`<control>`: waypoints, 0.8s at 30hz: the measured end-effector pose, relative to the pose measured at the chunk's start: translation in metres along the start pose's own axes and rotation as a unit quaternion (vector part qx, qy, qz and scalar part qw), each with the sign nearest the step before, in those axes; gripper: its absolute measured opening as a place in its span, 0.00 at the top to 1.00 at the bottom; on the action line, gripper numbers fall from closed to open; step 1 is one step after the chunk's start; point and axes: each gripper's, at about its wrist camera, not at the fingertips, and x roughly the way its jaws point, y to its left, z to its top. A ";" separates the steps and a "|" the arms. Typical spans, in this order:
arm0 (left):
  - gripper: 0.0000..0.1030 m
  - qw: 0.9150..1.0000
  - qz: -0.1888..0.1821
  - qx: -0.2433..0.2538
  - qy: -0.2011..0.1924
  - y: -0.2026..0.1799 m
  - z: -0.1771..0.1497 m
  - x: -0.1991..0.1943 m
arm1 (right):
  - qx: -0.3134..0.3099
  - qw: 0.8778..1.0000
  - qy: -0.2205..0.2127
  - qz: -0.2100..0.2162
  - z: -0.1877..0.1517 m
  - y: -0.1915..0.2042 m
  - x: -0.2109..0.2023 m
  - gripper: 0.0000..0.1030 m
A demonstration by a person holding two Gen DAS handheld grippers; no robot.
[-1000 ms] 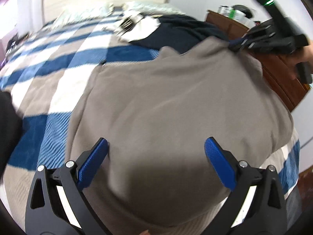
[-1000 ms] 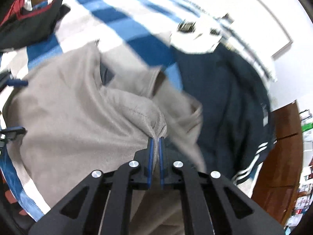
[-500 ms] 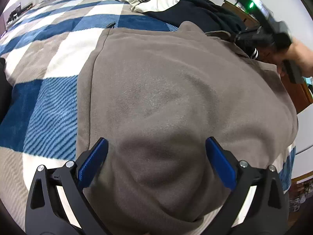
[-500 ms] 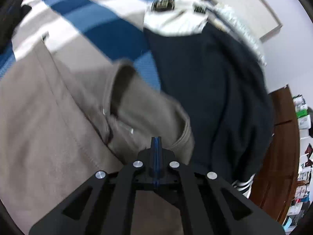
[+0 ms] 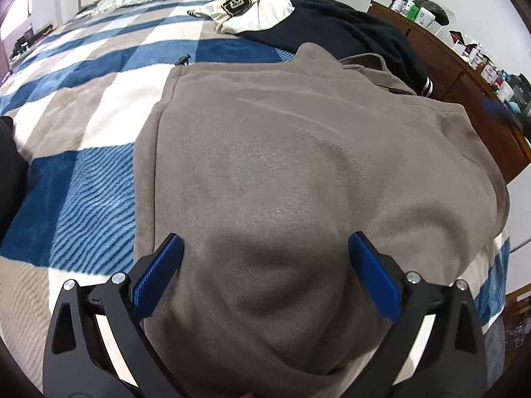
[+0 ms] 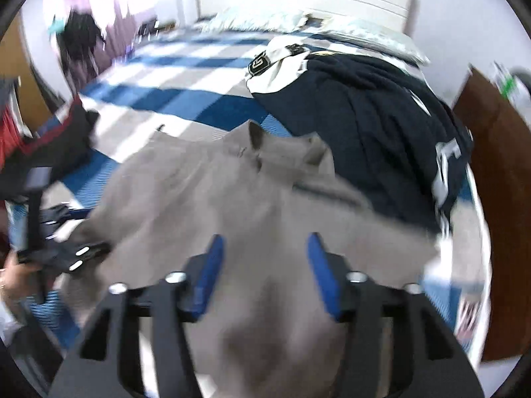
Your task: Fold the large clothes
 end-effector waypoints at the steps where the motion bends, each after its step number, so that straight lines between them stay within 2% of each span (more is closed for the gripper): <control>1: 0.05 1.000 -0.002 -0.008 -0.004 0.001 -0.002 -0.004 | 0.015 1.000 -0.004 0.005 -0.014 0.000 -0.010 0.28; 2: 0.05 1.000 -0.005 -0.019 -0.003 0.003 -0.003 -0.007 | 0.035 0.999 -0.011 0.013 -0.029 -0.002 -0.020 0.25; 4: 0.05 0.998 -0.016 -0.064 0.000 0.009 -0.009 -0.017 | 0.079 0.996 -0.025 0.036 -0.064 -0.009 -0.035 0.14; 6: 0.05 0.993 -0.022 -0.115 -0.007 0.013 -0.017 -0.032 | 0.126 0.990 -0.043 0.054 -0.090 -0.018 -0.042 0.12; 7: 0.05 0.991 -0.027 -0.130 -0.013 0.013 -0.021 -0.039 | 0.166 0.982 -0.054 0.069 -0.108 -0.027 -0.045 0.12; 11: 0.05 0.979 -0.037 -0.196 -0.034 0.007 -0.051 -0.070 | 0.302 0.942 -0.086 0.116 -0.161 -0.053 -0.035 0.08; 13: 0.05 0.971 -0.045 -0.230 -0.044 0.003 -0.069 -0.079 | 0.374 0.912 -0.092 0.144 -0.188 -0.062 -0.022 0.08; 15: 0.05 0.959 -0.054 -0.273 -0.057 0.002 -0.085 -0.085 | 0.423 0.886 -0.099 0.162 -0.206 -0.065 -0.009 0.08; 18: 0.05 0.929 -0.088 -0.353 -0.068 0.006 -0.109 -0.078 | 0.457 0.866 -0.113 0.167 -0.216 -0.063 0.005 0.07; 20: 0.05 0.912 -0.103 -0.390 -0.072 0.010 -0.114 -0.070 | 0.476 0.854 -0.115 0.178 -0.220 -0.063 0.015 0.07; 21: 0.05 0.902 -0.109 -0.410 -0.075 0.014 -0.116 -0.066 | 0.488 0.845 -0.113 0.187 -0.221 -0.064 0.021 0.07; 23: 0.05 0.874 -0.133 -0.459 -0.087 0.024 -0.122 -0.056 | 0.516 0.824 -0.121 0.203 -0.223 -0.066 0.032 0.06; 24: 0.05 0.867 -0.140 -0.470 -0.090 0.027 -0.122 -0.052 | 0.523 0.818 -0.126 0.202 -0.223 -0.067 0.035 0.04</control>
